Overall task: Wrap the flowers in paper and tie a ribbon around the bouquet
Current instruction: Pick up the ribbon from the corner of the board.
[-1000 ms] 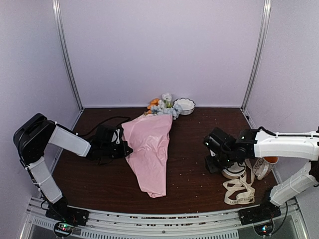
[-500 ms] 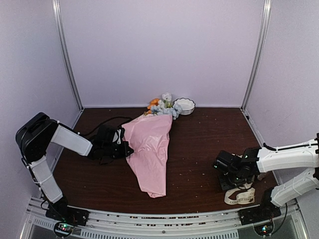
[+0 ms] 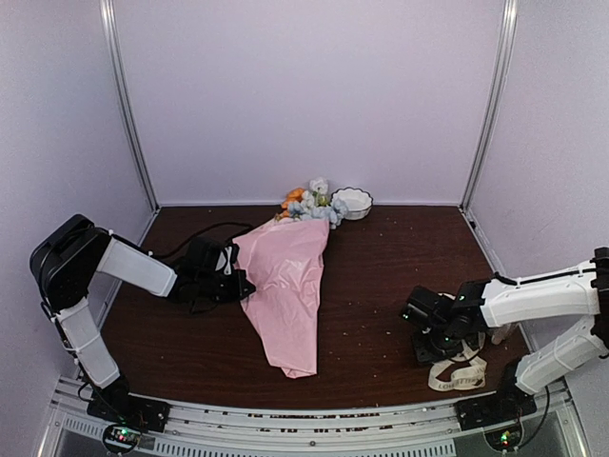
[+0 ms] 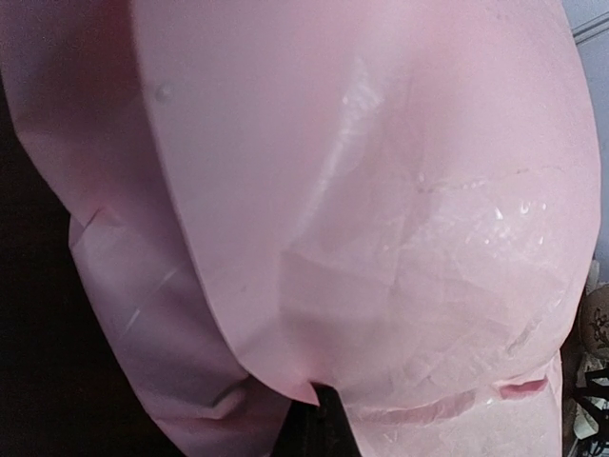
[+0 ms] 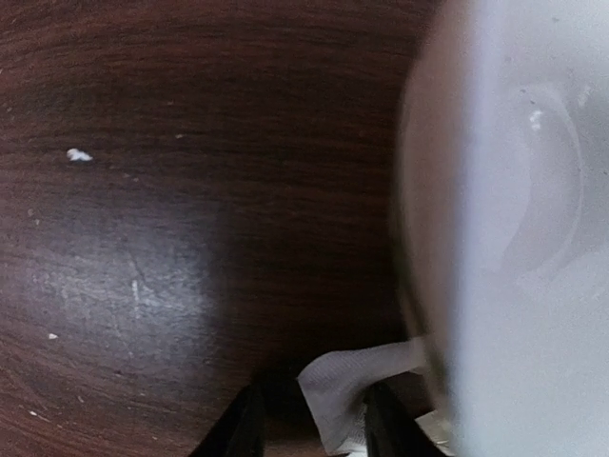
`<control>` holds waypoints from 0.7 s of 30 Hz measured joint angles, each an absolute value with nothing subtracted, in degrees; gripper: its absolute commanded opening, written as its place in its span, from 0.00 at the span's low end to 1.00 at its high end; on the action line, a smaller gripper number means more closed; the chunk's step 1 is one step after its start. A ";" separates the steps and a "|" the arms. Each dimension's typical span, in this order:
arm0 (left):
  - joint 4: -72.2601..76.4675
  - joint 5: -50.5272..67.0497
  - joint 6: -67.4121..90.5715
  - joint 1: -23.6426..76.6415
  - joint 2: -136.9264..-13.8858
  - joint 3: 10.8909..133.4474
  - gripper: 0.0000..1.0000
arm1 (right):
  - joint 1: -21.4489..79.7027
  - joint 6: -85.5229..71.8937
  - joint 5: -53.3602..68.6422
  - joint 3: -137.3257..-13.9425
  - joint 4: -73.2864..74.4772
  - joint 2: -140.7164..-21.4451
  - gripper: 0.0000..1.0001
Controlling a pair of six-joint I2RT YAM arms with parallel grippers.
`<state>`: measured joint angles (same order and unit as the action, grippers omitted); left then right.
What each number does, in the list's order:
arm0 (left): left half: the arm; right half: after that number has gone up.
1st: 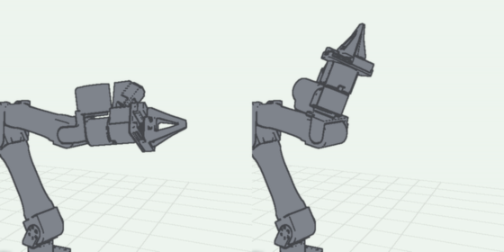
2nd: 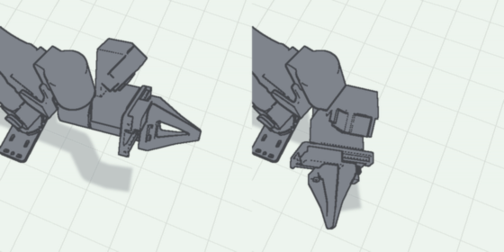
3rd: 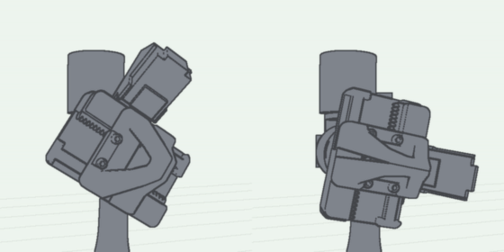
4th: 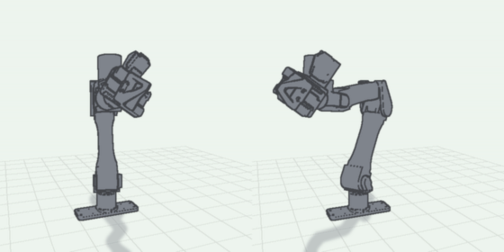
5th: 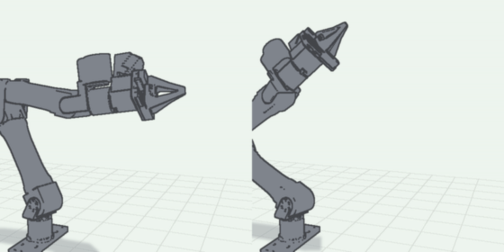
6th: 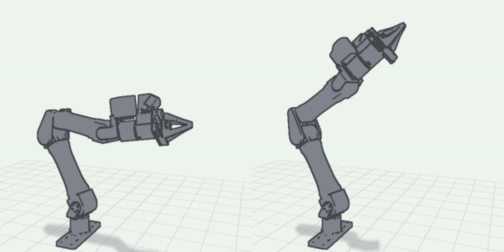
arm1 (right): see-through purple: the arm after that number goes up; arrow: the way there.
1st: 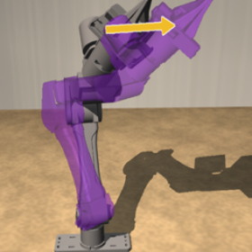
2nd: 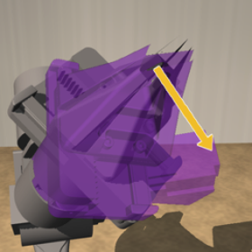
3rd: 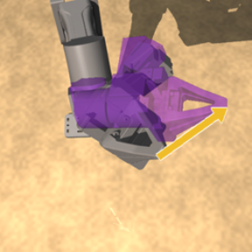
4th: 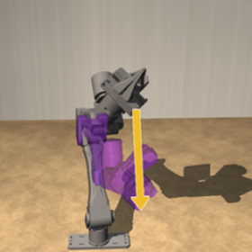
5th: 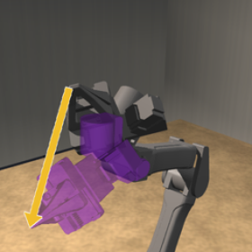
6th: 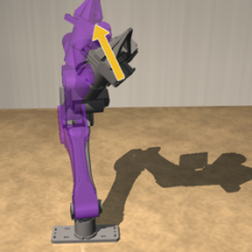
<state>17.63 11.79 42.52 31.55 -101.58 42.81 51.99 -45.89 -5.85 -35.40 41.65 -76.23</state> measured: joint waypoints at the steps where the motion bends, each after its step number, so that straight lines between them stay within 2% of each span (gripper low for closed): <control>1: 17.61 11.79 42.52 31.55 -101.58 42.81 0.00 | 51.99 -45.91 -5.54 -35.57 41.25 -76.58 0.22; 4: 17.52 11.79 42.46 31.55 -101.58 42.83 0.00 | 51.99 -45.89 -4.21 -36.21 39.46 -77.65 0.00; 13: 17.15 11.70 41.91 31.55 -101.58 42.96 0.00 | 54.41 -40.36 1.61 -41.21 39.53 -77.43 0.00; 19: 16.84 11.70 41.89 31.55 -101.58 43.09 0.00 | 56.29 -30.37 16.60 -59.40 36.32 -68.51 0.00; 21: 16.80 11.68 41.89 31.55 -101.58 43.09 0.00 | 56.23 -26.65 20.64 -69.67 35.55 -66.00 0.00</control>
<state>16.80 11.68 41.89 31.55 -101.58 43.09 56.23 -26.65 20.64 -69.67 35.55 -66.00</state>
